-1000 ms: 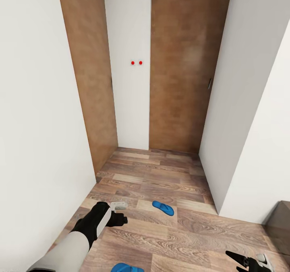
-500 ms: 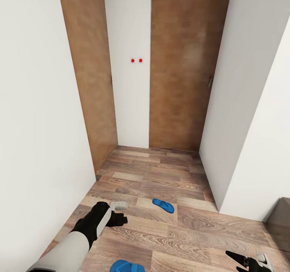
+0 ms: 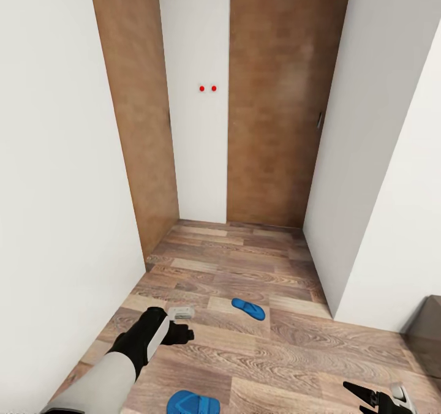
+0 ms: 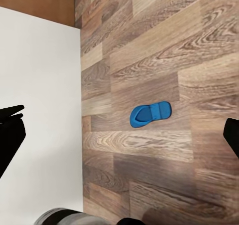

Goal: In the bedroom, move the book from the bed onto either nightstand, and place the two sandals side by side next to the bed.

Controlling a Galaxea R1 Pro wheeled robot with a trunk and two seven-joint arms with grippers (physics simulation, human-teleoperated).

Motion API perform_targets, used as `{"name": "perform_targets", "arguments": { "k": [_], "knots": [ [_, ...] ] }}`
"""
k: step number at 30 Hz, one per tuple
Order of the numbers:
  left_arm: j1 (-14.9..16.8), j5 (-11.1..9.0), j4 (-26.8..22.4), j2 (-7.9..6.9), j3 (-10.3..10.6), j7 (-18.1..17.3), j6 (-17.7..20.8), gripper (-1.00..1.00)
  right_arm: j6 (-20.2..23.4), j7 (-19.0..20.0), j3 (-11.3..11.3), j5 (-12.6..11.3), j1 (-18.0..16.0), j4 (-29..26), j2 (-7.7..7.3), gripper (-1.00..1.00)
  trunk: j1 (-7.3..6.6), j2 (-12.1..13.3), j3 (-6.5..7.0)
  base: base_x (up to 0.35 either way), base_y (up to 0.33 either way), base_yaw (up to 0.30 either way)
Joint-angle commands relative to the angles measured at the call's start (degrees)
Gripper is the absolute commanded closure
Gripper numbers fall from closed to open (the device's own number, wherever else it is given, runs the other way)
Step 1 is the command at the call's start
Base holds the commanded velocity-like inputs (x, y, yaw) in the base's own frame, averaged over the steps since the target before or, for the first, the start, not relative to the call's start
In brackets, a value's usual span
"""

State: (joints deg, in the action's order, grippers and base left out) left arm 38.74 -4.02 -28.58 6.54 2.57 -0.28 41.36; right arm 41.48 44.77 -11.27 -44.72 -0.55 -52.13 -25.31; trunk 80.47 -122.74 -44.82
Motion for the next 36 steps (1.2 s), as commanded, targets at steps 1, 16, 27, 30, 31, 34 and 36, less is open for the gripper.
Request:
{"name": "perform_targets", "arguments": {
  "k": [1, 16, 27, 30, 31, 34, 36],
  "knots": [
    [0.0, -0.3, -0.1, -0.02, 0.3, 0.1, 0.2, -1.00, 0.4, 0.1, -0.1, -0.2, 0.0, 0.0, 0.00, -1.00, 0.22, -0.4, -0.24, 0.000, 0.000, 0.000],
    [0.0, 8.2, -0.8, -0.35, 22.5, 0.5, 0.3, -1.00, 0.5, 0.1, -0.1, -0.2, 0.0, 0.0, 0.00, -1.00, 0.44, -0.8, -0.42, 0.000, 0.000, 0.000],
    [0.0, 11.2, -0.9, -0.42, 28.7, 0.5, 0.5, -1.00, 0.5, 0.2, -0.1, -0.2, 0.0, 0.0, 0.00, -1.00, 0.44, -0.8, -0.42, 0.000, 0.000, 0.000],
    [0.0, 11.3, -0.9, -0.47, 29.0, 0.5, 0.5, -1.00, 0.5, 0.1, -0.1, -0.2, 0.0, 0.0, 0.00, -1.00, 0.44, -0.8, -0.42, 0.000, 0.000, 0.000],
    [0.0, 11.4, -0.9, -0.49, 29.0, 0.5, 0.5, -1.00, 0.5, 0.1, -0.1, -0.2, 0.0, 0.0, 0.00, -1.00, 0.44, -0.8, -0.42, 0.000, 0.000, 0.000],
    [0.0, 11.4, -0.9, -0.55, 29.4, 0.5, 0.5, -1.00, 0.5, 0.2, -0.1, -0.2, 0.0, 0.0, 0.00, -1.00, 0.44, -0.8, -0.42, 0.000, 0.000, 0.000],
    [0.0, 11.4, -0.9, -0.55, 29.5, 0.4, 0.6, -1.00, 0.5, 0.2, -0.1, -0.2, 0.0, 0.0, 0.00, -1.00, 0.44, -0.8, -0.42, 0.000, 0.000, 0.000]
  ]
}}
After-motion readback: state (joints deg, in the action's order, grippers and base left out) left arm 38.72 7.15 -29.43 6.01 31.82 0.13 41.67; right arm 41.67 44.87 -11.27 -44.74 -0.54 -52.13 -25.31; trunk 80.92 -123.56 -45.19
